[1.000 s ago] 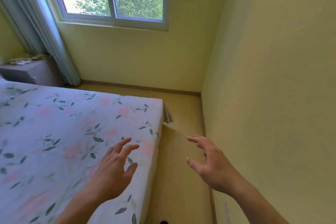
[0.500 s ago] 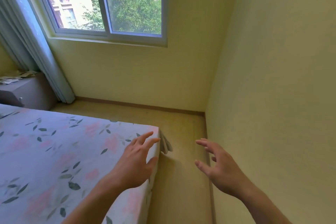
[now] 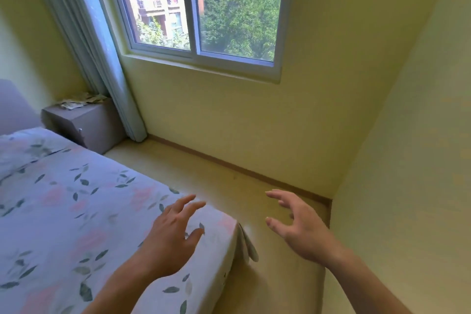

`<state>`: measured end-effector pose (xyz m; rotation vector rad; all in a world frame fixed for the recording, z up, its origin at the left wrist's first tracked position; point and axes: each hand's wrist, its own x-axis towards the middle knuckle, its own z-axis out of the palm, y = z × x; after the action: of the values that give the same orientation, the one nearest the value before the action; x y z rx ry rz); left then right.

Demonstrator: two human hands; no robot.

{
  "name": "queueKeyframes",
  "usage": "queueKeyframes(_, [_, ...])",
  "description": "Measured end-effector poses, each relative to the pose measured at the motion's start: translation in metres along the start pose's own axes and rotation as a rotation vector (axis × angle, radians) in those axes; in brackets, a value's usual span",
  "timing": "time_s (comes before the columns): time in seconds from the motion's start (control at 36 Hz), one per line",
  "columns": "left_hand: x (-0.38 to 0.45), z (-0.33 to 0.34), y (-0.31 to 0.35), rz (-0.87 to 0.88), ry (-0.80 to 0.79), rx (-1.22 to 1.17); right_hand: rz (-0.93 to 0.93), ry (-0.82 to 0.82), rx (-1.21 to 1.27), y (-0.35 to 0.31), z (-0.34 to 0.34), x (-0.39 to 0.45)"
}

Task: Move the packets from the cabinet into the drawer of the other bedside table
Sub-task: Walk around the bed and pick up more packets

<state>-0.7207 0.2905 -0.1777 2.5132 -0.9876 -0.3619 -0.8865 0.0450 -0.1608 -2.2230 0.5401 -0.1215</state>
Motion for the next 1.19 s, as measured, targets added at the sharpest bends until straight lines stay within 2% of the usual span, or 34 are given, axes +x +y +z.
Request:
queueKeyframes(0.17, [0.086,0.005,-0.030,-0.138,0.069,-0.024,-0.090,-0.106,-0.016,0.013,-0.019,0.119])
queueKeyframes(0.33, [0.200,0.007,-0.042,-0.196,0.091,-0.073,-0.102,-0.119,-0.063,0.033,-0.051,0.226])
queueKeyframes(0.58, [0.367,-0.008,-0.006,-0.091,0.089,-0.106,-0.078,-0.080,-0.045,0.058,-0.111,0.359])
queueKeyframes(0.72, [0.442,-0.016,0.008,-0.063,0.100,-0.101,-0.101,-0.153,-0.031,0.067,-0.116,0.446])
queueKeyframes(1.03, [0.618,-0.034,-0.018,-0.255,0.142,-0.055,-0.191,-0.288,-0.067,0.093,-0.151,0.659])
queueKeyframes(1.19, [0.678,-0.058,-0.032,-0.363,0.203,-0.048,-0.268,-0.350,-0.085,0.077,-0.161,0.765])
